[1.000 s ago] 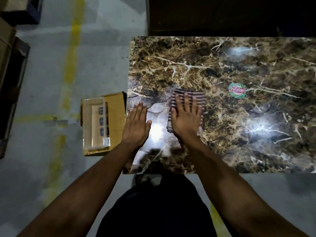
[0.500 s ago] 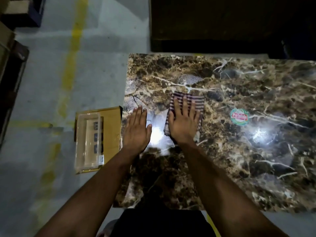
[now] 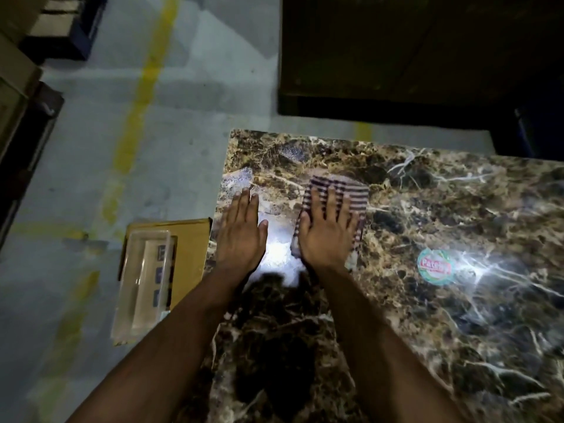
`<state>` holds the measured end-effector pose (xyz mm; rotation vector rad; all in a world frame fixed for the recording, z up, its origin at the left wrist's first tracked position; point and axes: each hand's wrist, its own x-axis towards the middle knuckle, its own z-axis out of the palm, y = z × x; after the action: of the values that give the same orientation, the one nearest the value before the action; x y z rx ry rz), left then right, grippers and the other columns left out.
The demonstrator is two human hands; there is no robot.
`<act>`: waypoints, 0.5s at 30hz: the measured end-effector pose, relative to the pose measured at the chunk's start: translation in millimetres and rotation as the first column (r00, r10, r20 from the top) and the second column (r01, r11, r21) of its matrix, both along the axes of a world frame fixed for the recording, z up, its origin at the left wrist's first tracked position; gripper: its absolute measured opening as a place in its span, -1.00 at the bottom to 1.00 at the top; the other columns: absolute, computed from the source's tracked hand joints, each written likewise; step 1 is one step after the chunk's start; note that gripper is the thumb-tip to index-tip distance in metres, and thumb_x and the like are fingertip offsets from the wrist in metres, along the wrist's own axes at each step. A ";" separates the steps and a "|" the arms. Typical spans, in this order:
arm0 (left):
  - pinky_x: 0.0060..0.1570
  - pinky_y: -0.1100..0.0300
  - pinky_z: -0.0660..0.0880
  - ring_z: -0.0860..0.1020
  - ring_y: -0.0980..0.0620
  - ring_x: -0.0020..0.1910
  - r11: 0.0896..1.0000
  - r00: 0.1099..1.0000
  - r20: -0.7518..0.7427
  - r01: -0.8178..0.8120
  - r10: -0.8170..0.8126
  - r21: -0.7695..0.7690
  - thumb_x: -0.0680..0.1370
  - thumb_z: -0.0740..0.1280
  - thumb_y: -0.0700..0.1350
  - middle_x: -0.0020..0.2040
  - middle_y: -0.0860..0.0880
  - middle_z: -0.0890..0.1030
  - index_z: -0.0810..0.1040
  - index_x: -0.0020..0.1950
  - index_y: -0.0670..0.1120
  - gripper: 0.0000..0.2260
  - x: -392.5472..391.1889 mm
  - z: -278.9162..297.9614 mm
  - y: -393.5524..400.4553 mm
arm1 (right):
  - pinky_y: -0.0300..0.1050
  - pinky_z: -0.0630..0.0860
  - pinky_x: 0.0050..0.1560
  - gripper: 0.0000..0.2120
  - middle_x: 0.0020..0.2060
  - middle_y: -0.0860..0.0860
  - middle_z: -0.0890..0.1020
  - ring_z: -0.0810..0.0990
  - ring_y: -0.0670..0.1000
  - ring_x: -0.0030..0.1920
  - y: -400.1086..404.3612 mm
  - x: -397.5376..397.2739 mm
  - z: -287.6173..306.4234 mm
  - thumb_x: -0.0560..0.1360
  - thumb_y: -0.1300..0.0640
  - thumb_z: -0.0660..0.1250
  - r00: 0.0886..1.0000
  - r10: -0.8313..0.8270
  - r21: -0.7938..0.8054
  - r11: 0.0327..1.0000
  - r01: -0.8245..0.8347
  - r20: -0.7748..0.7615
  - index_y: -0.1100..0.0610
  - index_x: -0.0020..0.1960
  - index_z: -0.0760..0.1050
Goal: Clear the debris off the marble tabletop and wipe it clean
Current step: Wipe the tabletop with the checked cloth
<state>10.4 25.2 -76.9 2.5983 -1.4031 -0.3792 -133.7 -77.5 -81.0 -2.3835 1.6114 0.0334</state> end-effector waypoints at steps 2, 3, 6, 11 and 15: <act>0.60 -0.01 -0.06 -0.05 -0.03 0.64 1.000 1.000 -0.001 -0.003 0.003 0.004 0.71 -0.01 0.07 0.67 -0.07 -0.01 0.03 0.65 -0.10 -0.46 1.1 -1.5 -8.2 | 0.33 -0.17 0.59 -0.42 0.66 0.03 -0.09 -0.19 0.20 0.65 10.4 14.1 1.7 0.69 -0.22 -0.16 0.990 0.138 0.018 0.990 -0.139 0.023 -0.13 0.67 -0.16; 0.60 -0.02 -0.05 -0.06 -0.03 0.64 1.000 1.000 0.003 0.000 0.000 0.009 0.71 -0.01 0.06 0.67 -0.08 -0.01 0.04 0.65 -0.10 -0.46 1.3 -1.9 -11.0 | 0.31 -0.19 0.59 -0.43 0.66 0.01 -0.08 -0.19 0.18 0.65 5.0 26.9 2.3 0.69 -0.21 -0.16 0.972 0.230 0.020 0.973 -0.232 0.055 -0.14 0.67 -0.13; 0.60 -0.01 -0.06 -0.05 -0.04 0.64 1.000 1.000 0.003 0.012 -0.012 0.003 0.71 0.01 0.04 0.67 -0.08 0.00 0.04 0.65 -0.11 -0.47 0.9 -1.0 -13.7 | 0.29 -0.23 0.59 -0.45 0.67 -0.02 -0.06 -0.19 0.14 0.65 -42.6 61.9 0.1 0.69 -0.23 -0.14 0.924 0.376 0.002 0.926 -0.377 0.067 -0.20 0.65 -0.11; 0.60 -0.01 -0.06 -0.02 -0.05 0.64 1.000 1.000 -0.013 0.015 -0.016 -0.020 0.70 0.03 0.03 0.66 -0.09 0.02 0.05 0.65 -0.11 -0.47 0.9 1.0 -11.8 | 0.33 -0.18 0.59 -0.43 0.67 0.03 -0.09 -0.17 0.20 0.65 -80.5 44.7 -1.2 0.69 -0.24 -0.14 0.997 0.080 0.014 0.997 -0.080 0.018 -0.16 0.66 -0.16; 0.60 -0.02 -0.03 0.04 -0.06 0.63 1.000 1.000 0.008 -0.002 0.002 -0.022 0.69 0.08 0.03 0.66 -0.08 0.09 0.12 0.63 -0.09 -0.48 3.1 -1.0 -20.0 | 0.31 -0.30 0.57 -0.43 0.66 0.02 -0.14 -0.21 0.21 0.64 -61.0 63.2 5.8 0.70 -0.23 -0.14 0.968 0.248 0.027 0.968 -0.249 0.023 -0.15 0.66 -0.16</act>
<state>13.4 5.2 -77.9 2.5860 -1.3993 -0.3516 -70.5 -138.5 -75.2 -2.5393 1.2850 0.0816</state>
